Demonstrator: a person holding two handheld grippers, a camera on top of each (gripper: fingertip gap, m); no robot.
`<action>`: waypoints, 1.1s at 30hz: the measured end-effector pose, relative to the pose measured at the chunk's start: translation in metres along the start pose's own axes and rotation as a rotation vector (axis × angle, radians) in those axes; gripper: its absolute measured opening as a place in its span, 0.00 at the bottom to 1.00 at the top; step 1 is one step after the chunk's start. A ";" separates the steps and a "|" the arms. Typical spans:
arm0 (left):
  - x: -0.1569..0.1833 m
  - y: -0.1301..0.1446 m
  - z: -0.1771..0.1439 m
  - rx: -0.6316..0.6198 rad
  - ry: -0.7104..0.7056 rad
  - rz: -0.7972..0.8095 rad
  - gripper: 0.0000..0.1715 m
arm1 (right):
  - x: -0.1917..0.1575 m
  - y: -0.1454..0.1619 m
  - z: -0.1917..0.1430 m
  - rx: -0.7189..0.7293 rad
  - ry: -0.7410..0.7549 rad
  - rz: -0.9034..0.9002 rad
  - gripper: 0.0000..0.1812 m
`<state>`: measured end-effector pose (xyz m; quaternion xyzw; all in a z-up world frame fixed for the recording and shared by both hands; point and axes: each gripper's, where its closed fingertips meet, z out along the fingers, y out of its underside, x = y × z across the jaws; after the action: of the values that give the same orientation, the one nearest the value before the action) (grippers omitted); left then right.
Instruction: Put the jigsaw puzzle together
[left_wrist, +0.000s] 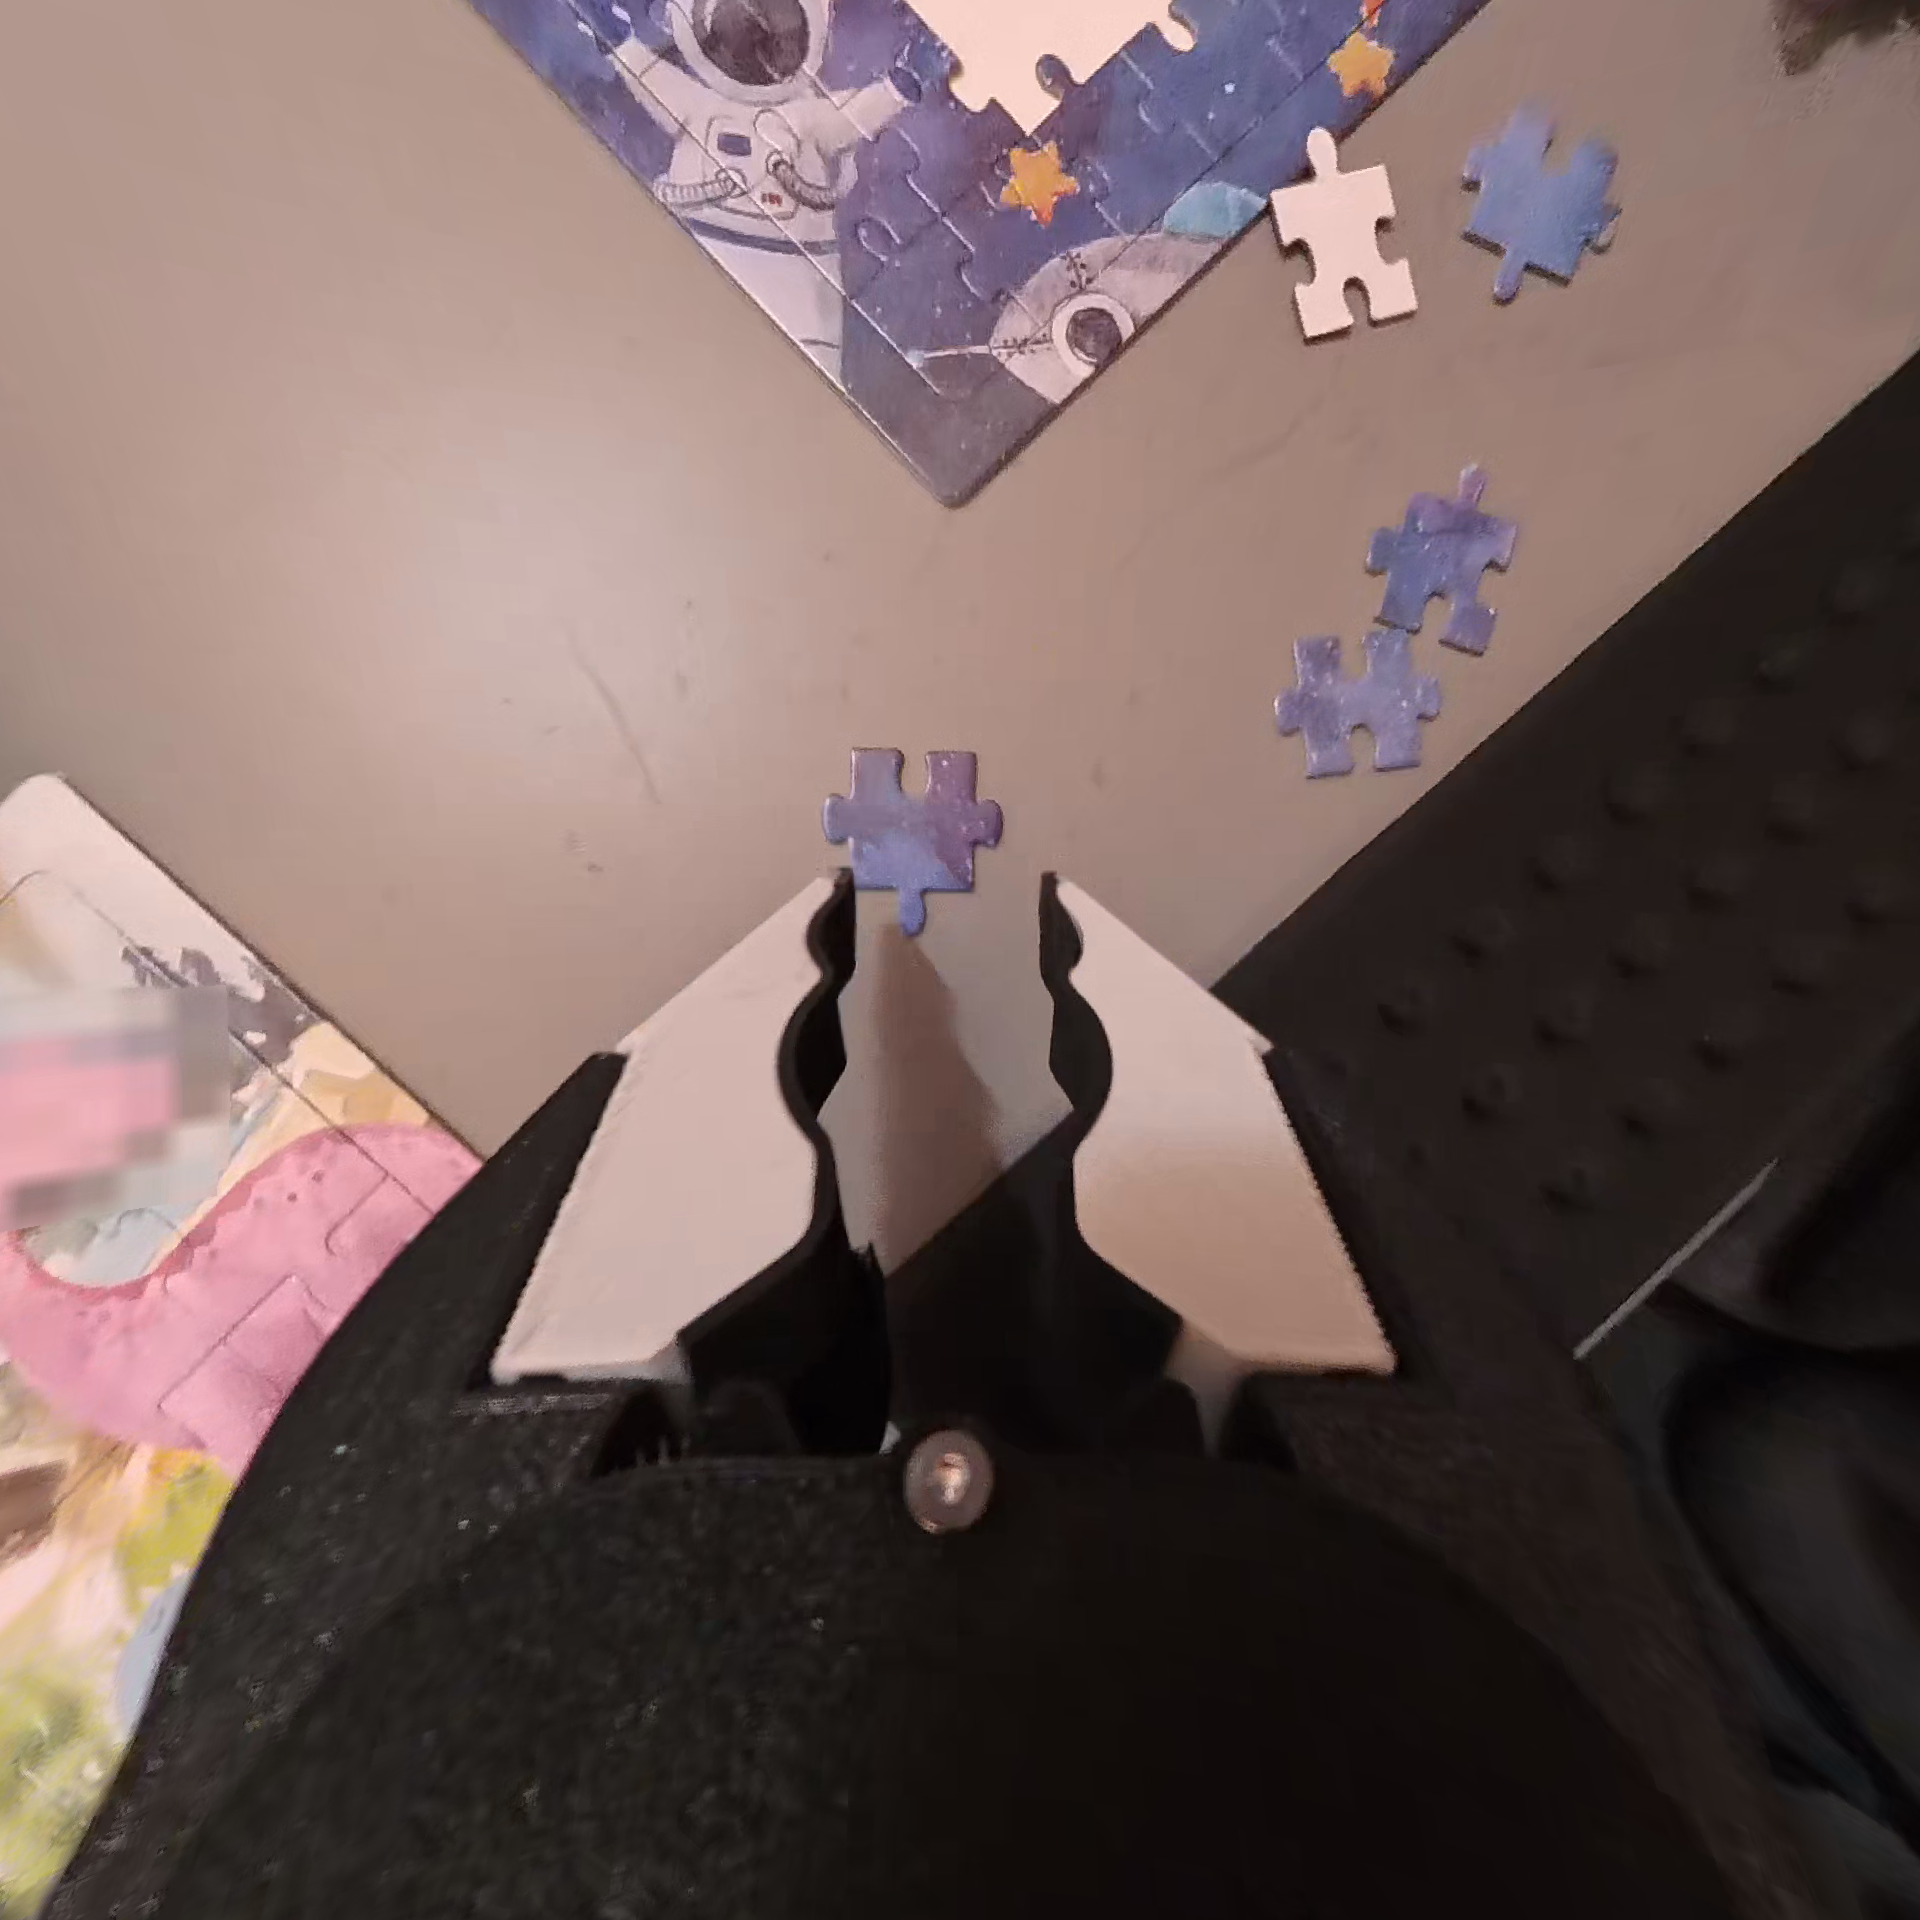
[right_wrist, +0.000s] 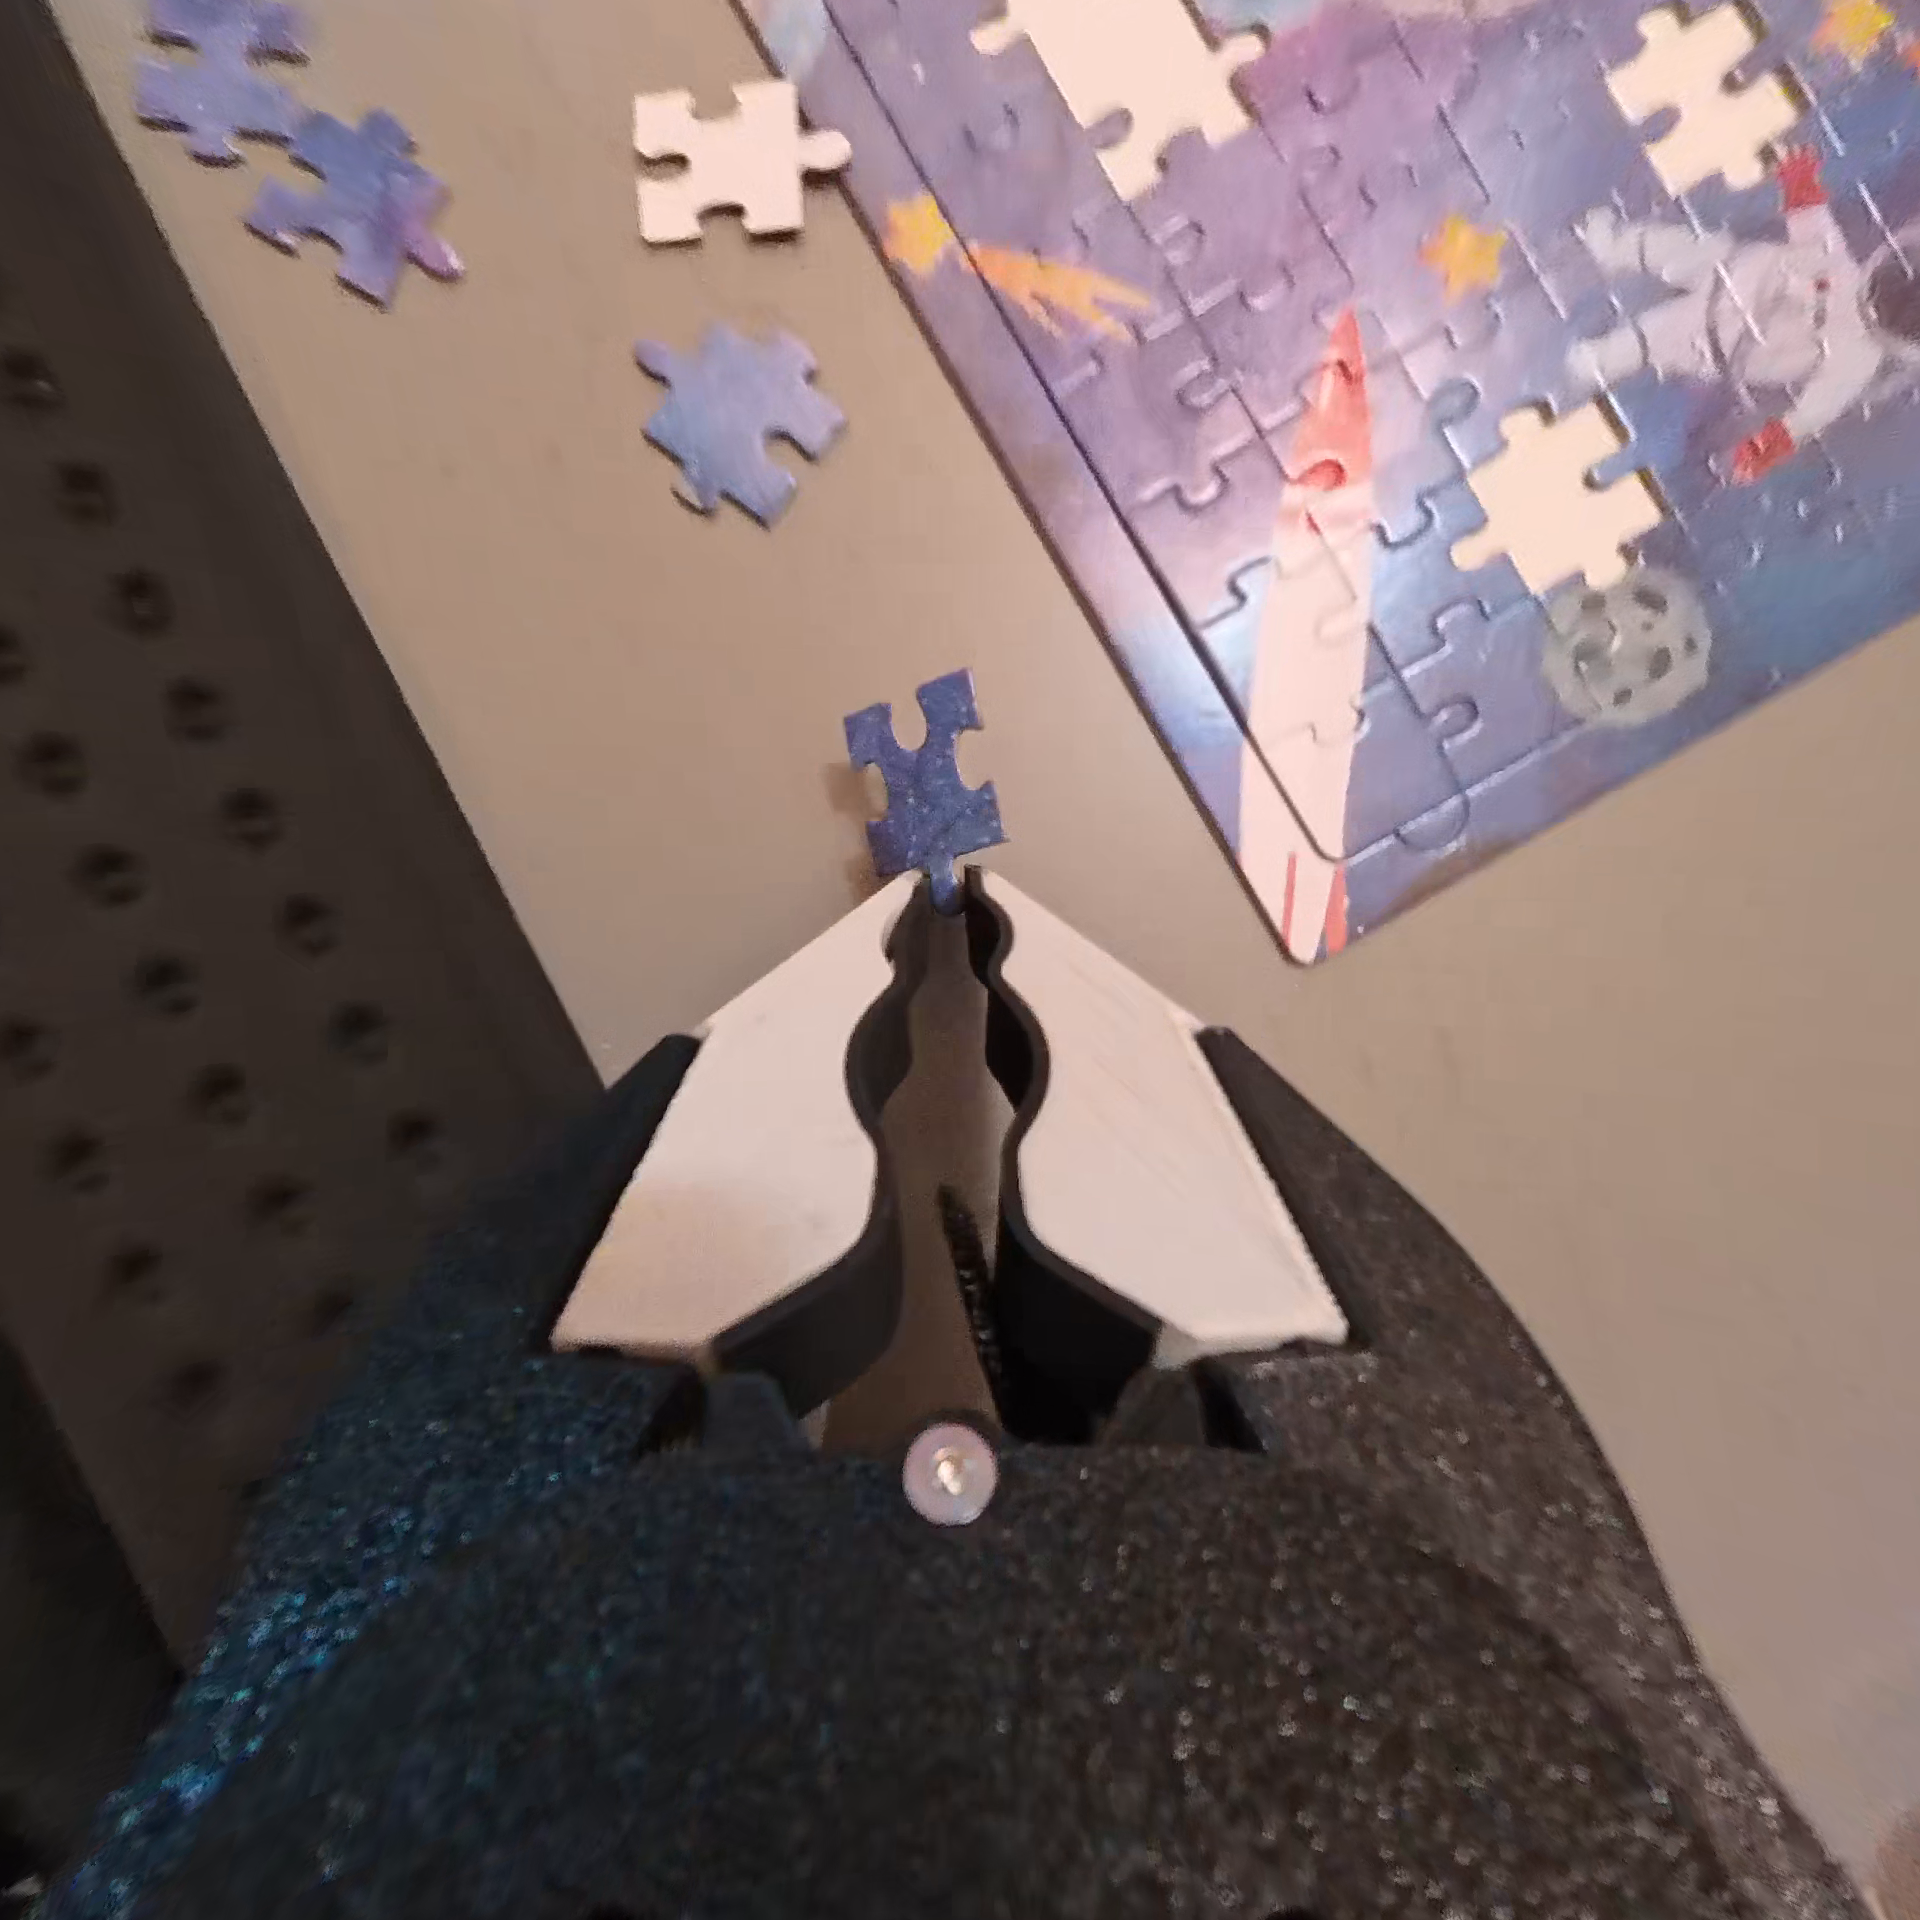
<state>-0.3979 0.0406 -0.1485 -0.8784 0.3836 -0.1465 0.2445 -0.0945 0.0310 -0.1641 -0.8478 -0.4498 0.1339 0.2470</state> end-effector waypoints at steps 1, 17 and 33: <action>0.001 0.001 -0.002 0.015 -0.014 0.002 0.21 | 0.002 0.003 0.001 -0.004 0.003 0.008 0.03; -0.013 0.005 0.022 0.064 -0.080 -0.041 0.23 | 0.020 -0.012 -0.010 0.088 0.076 0.018 0.14; 0.006 -0.097 0.032 0.246 -0.050 -0.037 0.15 | 0.072 -0.167 0.020 0.488 -0.129 0.227 0.14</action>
<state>-0.3212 0.1031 -0.1229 -0.8521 0.3401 -0.1753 0.3572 -0.1801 0.1758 -0.0911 -0.7979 -0.3212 0.3187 0.3984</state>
